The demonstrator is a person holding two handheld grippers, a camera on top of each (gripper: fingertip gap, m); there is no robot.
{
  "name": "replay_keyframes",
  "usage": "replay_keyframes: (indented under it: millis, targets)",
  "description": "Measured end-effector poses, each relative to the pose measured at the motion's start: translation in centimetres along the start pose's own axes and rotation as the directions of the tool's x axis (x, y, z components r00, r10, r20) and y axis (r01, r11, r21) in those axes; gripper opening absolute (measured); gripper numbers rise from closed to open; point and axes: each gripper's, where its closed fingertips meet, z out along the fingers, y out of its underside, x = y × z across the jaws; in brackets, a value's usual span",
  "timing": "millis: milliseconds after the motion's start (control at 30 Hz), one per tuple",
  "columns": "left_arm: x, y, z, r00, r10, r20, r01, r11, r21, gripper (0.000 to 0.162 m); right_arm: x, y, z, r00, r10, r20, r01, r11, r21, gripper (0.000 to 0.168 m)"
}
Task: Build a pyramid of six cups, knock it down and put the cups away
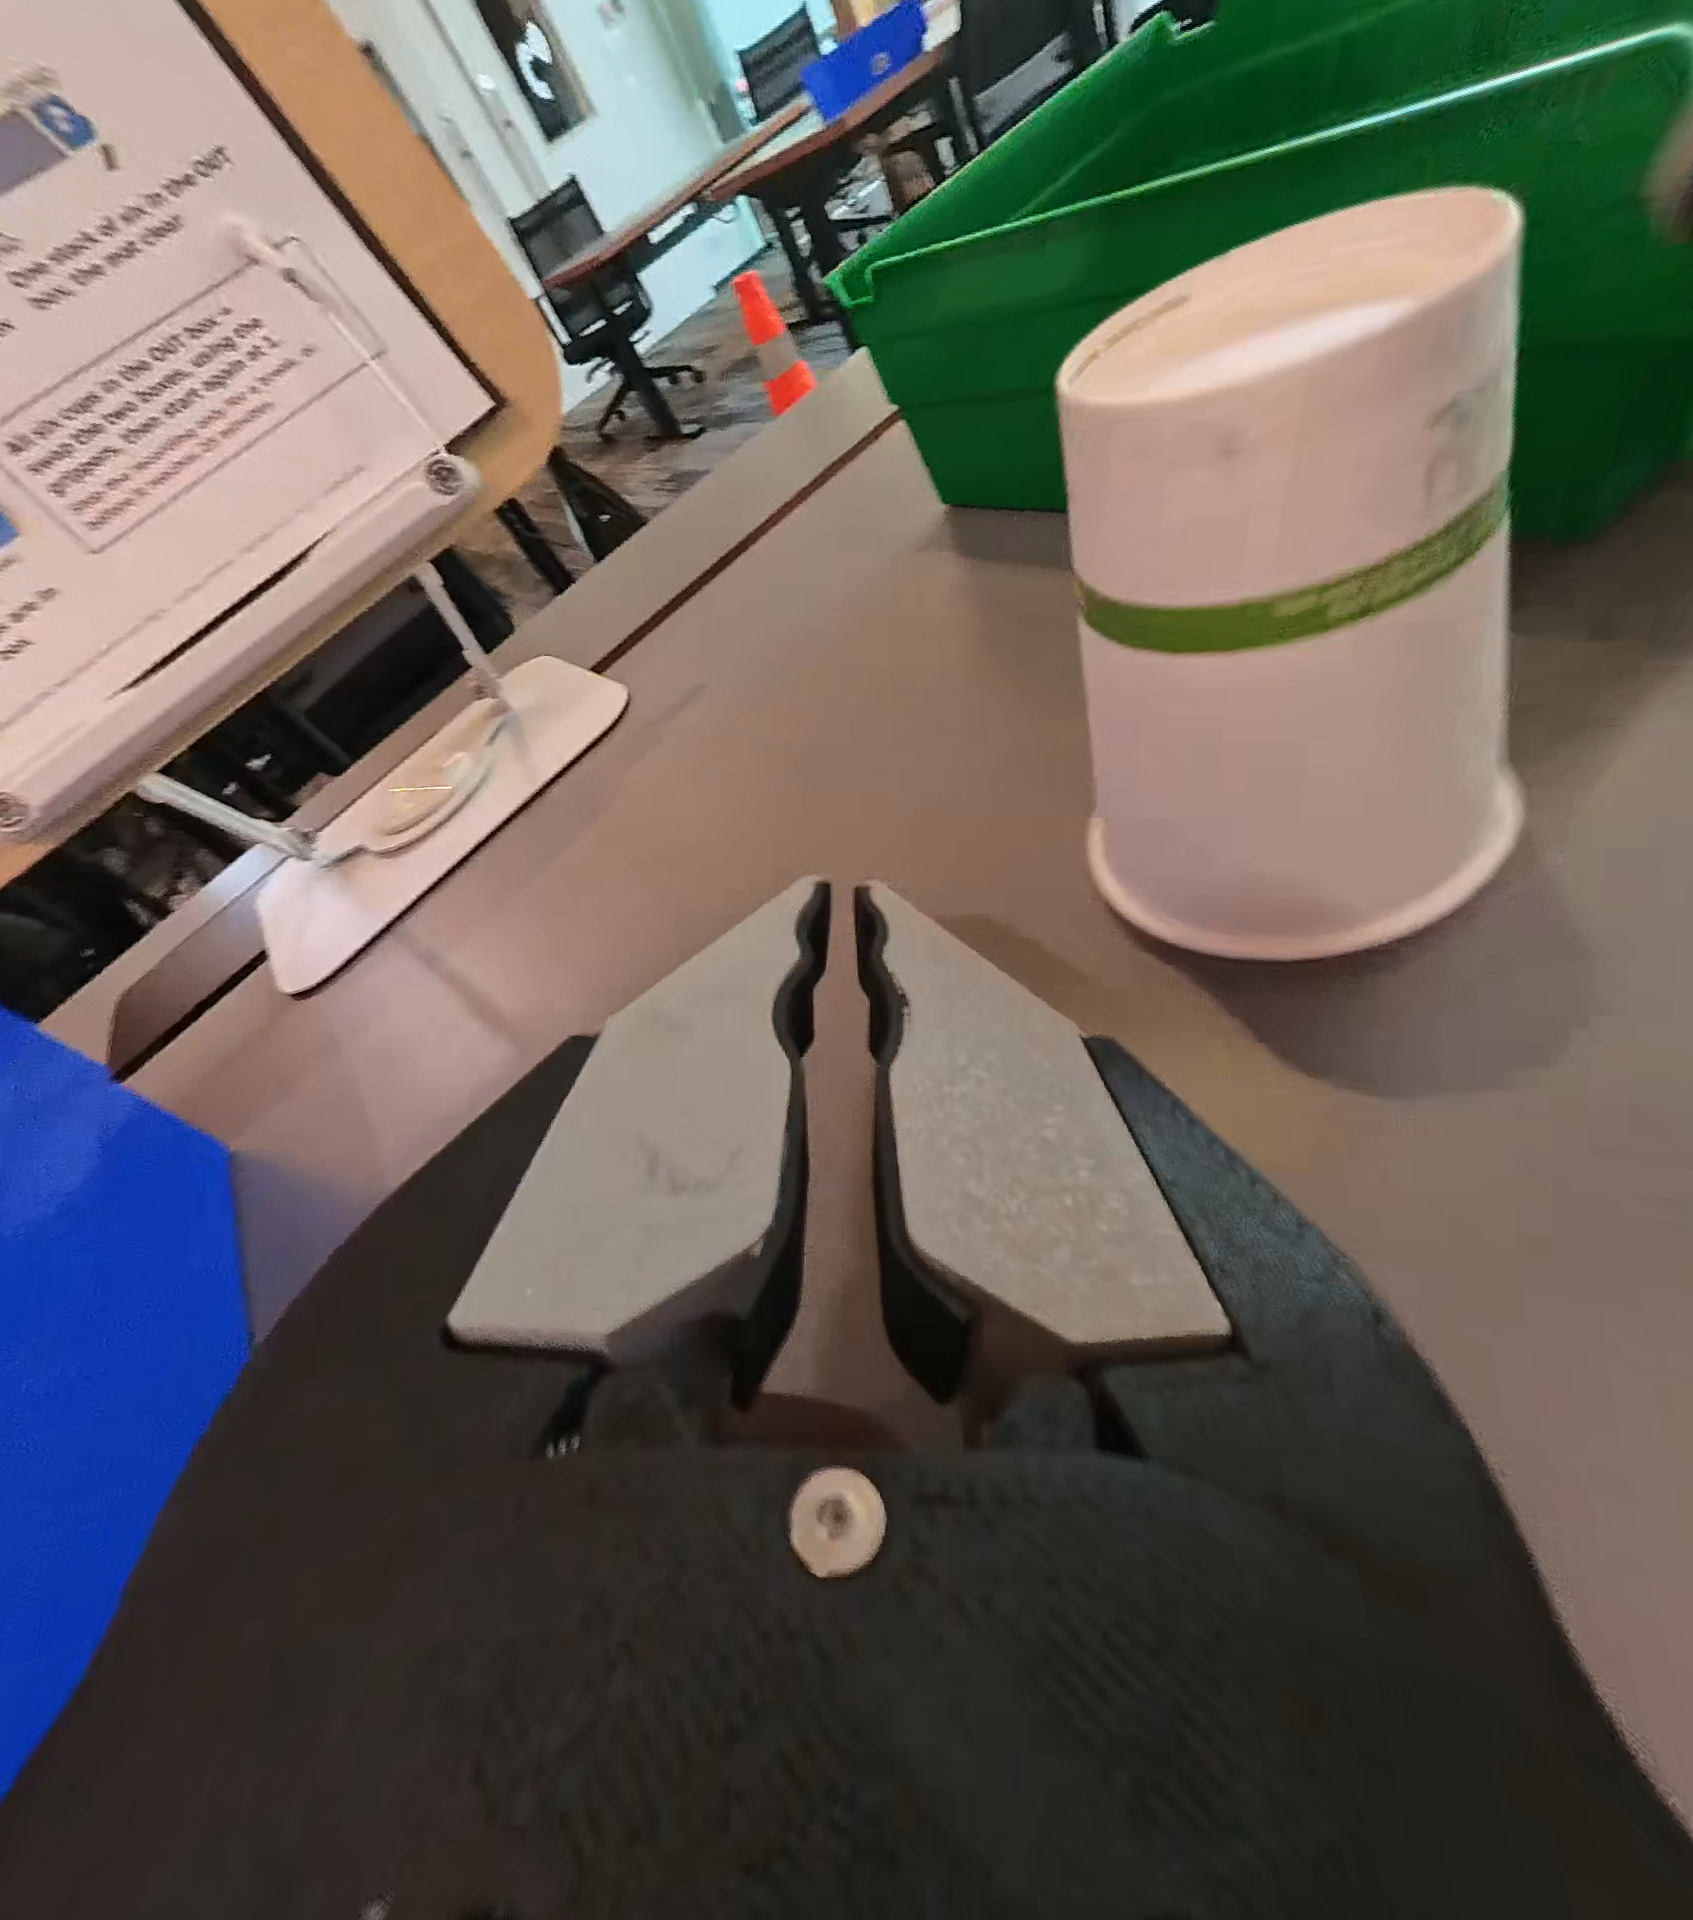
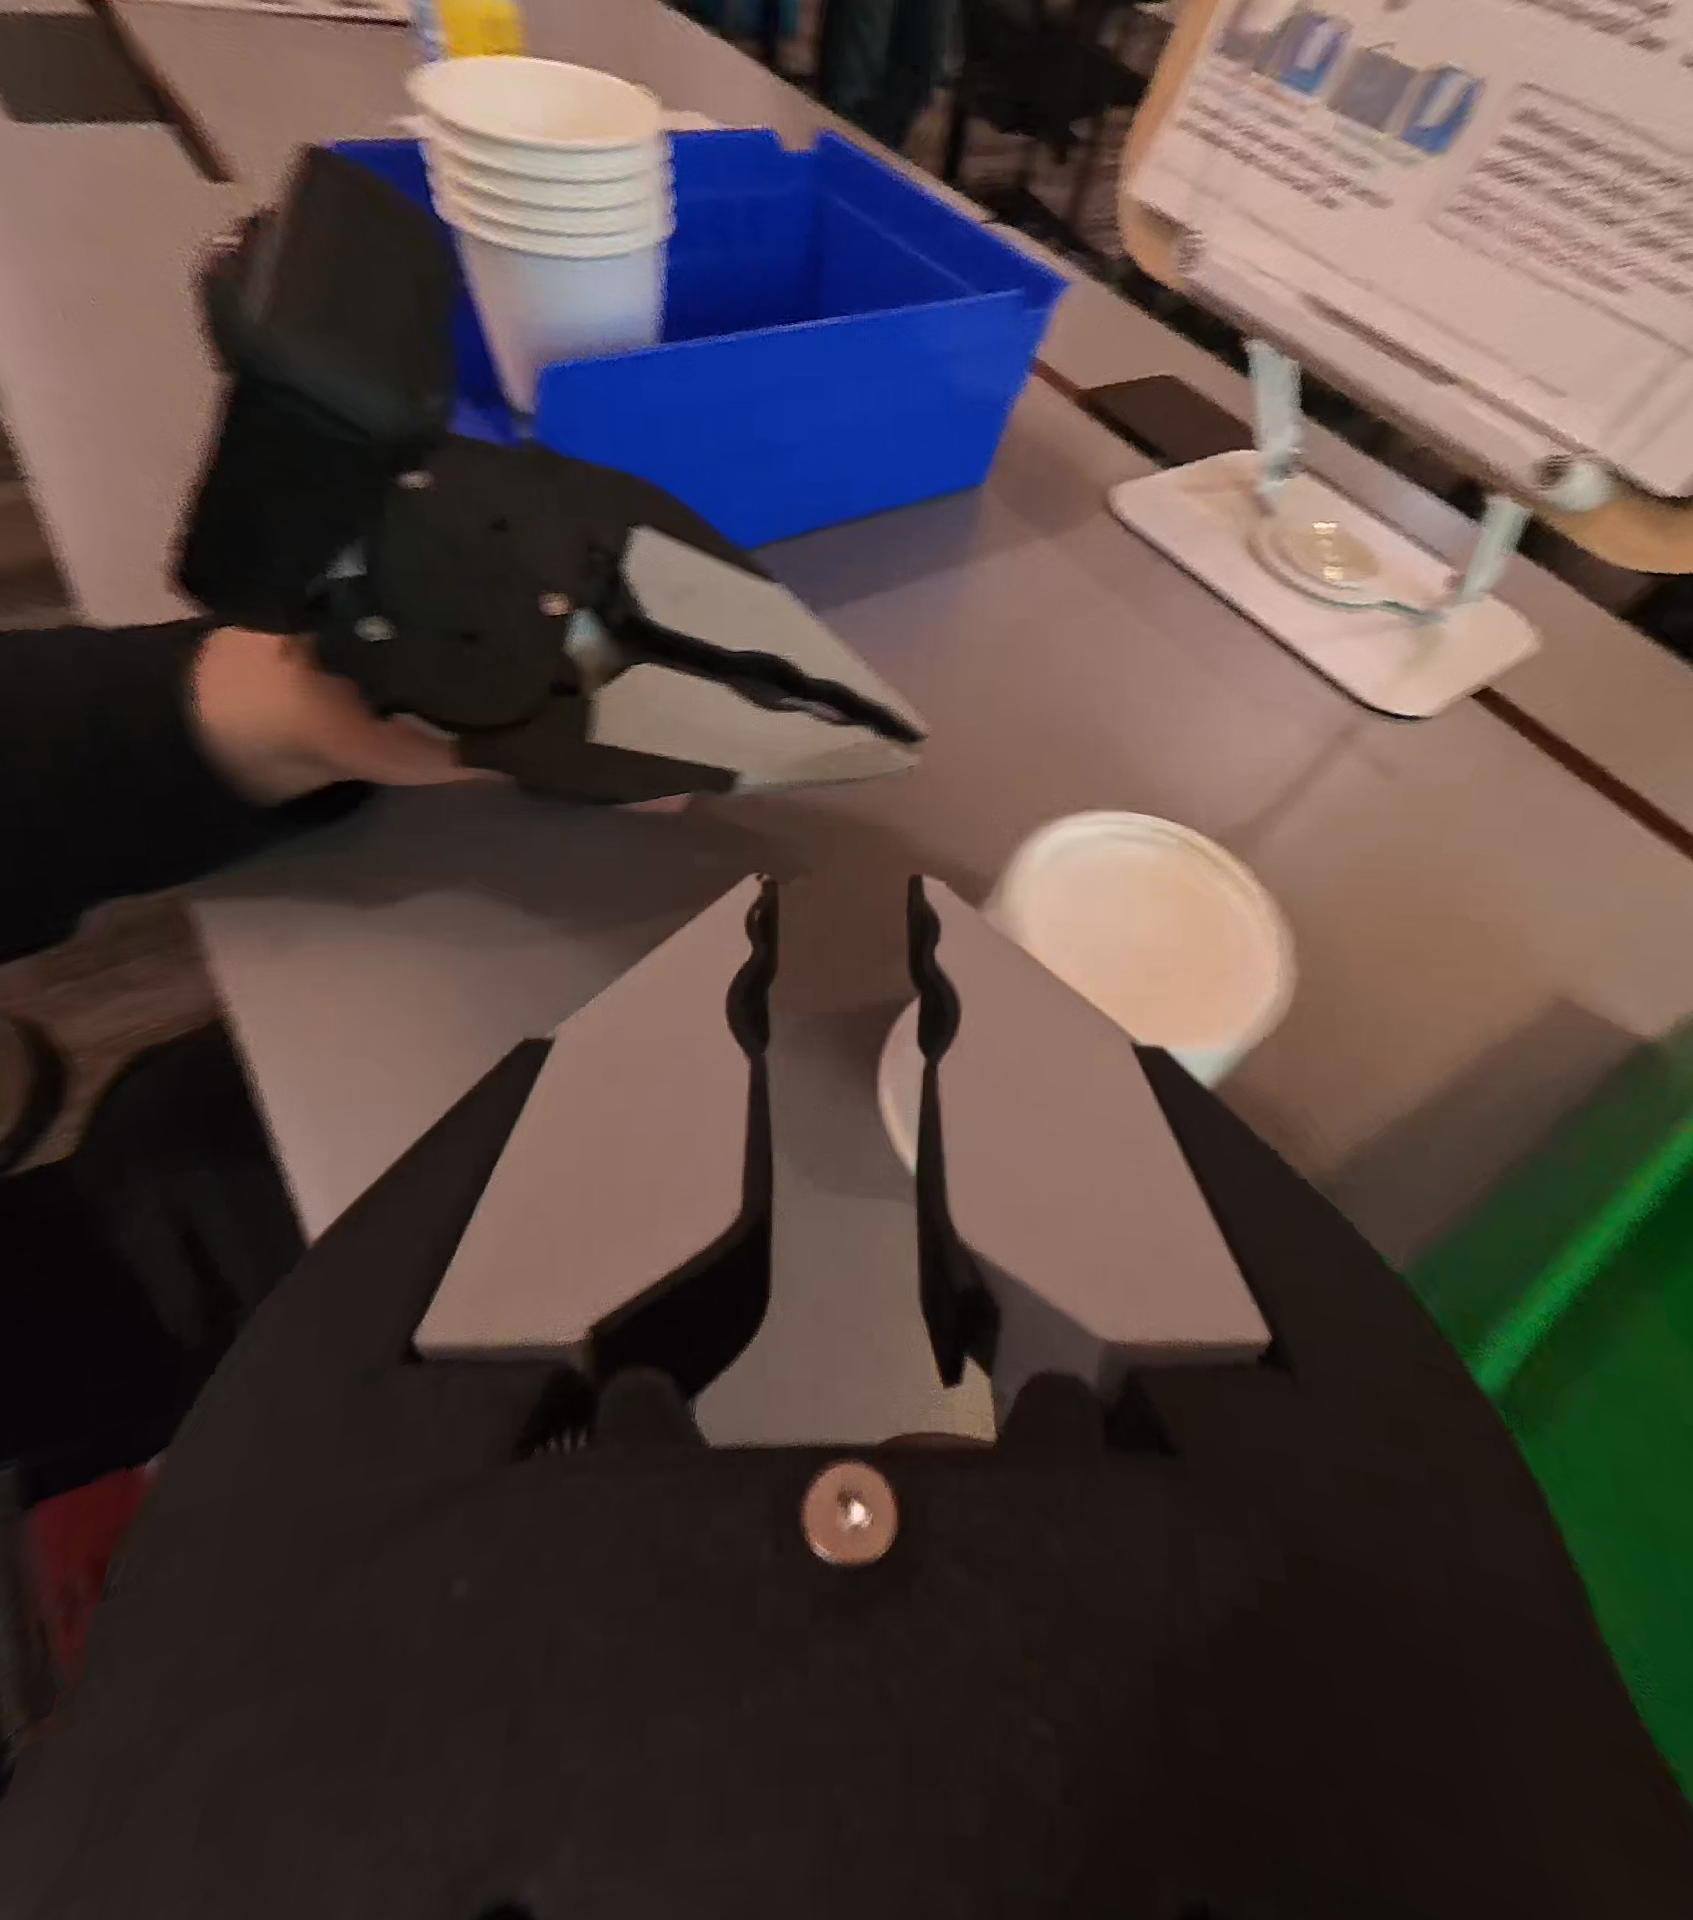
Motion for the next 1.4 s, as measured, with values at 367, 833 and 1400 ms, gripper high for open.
replay_keyframes:
  millis: [367,833,1400]
  targets:
    - [-0.9,0.0,-0.2,0.995,-0.104,0.002,0.104,0.995,0.010,0.004,5.0,6.4,4.4,0.972,-0.015,-0.234,-0.028,0.984,-0.179,0.003]
    - [0.2,0.6,0.4,0.994,-0.100,-0.052,0.097,0.994,-0.044,0.009,4.4,6.5,5.8,0.958,-0.128,-0.257,0.111,0.991,-0.081,0.005]
    - [0.7,0.7,0.5,0.994,-0.082,-0.072,0.078,0.995,-0.055,0.009,4.4,6.9,5.8,0.966,-0.106,-0.237,0.089,0.993,-0.078,0.010]
